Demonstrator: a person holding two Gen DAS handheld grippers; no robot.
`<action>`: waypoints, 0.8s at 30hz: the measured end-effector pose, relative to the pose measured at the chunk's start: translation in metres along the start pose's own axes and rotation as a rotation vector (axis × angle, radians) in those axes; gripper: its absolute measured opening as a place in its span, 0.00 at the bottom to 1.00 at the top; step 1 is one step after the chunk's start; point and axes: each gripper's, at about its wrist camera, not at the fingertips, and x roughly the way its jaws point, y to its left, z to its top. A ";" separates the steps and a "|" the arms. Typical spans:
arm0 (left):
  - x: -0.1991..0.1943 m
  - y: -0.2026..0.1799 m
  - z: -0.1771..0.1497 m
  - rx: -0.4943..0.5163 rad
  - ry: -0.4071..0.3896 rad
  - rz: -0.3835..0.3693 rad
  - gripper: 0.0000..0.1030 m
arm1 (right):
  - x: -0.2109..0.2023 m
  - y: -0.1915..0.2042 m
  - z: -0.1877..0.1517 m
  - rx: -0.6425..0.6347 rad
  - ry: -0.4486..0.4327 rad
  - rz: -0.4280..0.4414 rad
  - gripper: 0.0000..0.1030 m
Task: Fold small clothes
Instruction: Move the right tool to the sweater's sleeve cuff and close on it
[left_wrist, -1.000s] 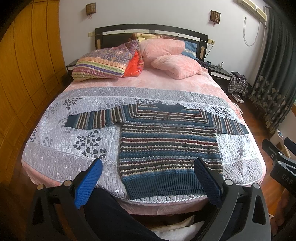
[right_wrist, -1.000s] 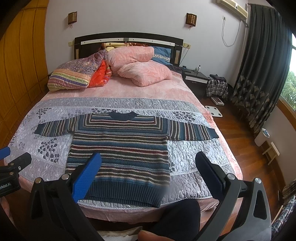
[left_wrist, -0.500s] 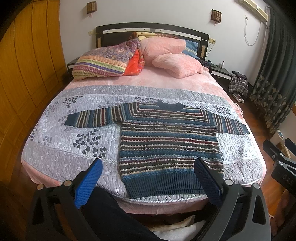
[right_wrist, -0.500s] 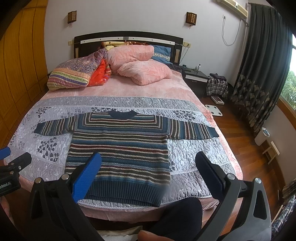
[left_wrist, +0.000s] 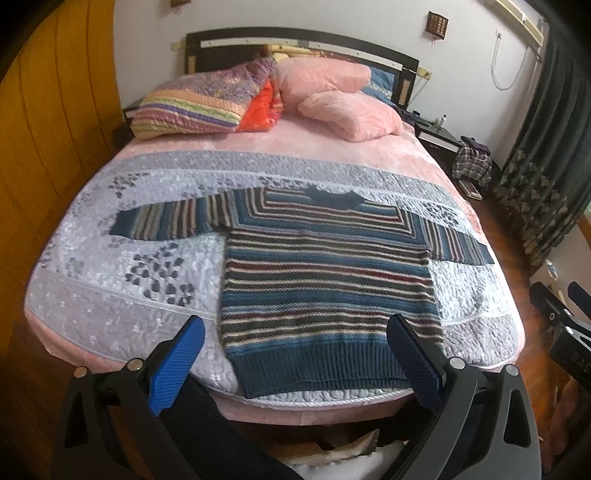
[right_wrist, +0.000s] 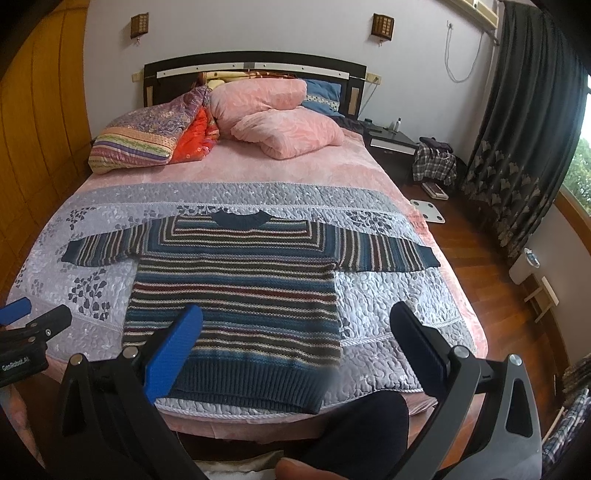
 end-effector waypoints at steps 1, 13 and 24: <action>0.007 0.000 0.001 0.001 0.008 -0.014 0.96 | 0.003 -0.001 0.001 -0.001 0.002 -0.003 0.97; 0.087 0.003 0.020 0.017 -0.100 -0.235 0.96 | 0.120 -0.065 -0.001 -0.006 0.044 0.069 0.97; 0.170 -0.026 0.060 0.067 0.023 -0.139 0.96 | 0.305 -0.288 -0.013 0.637 0.223 0.182 0.74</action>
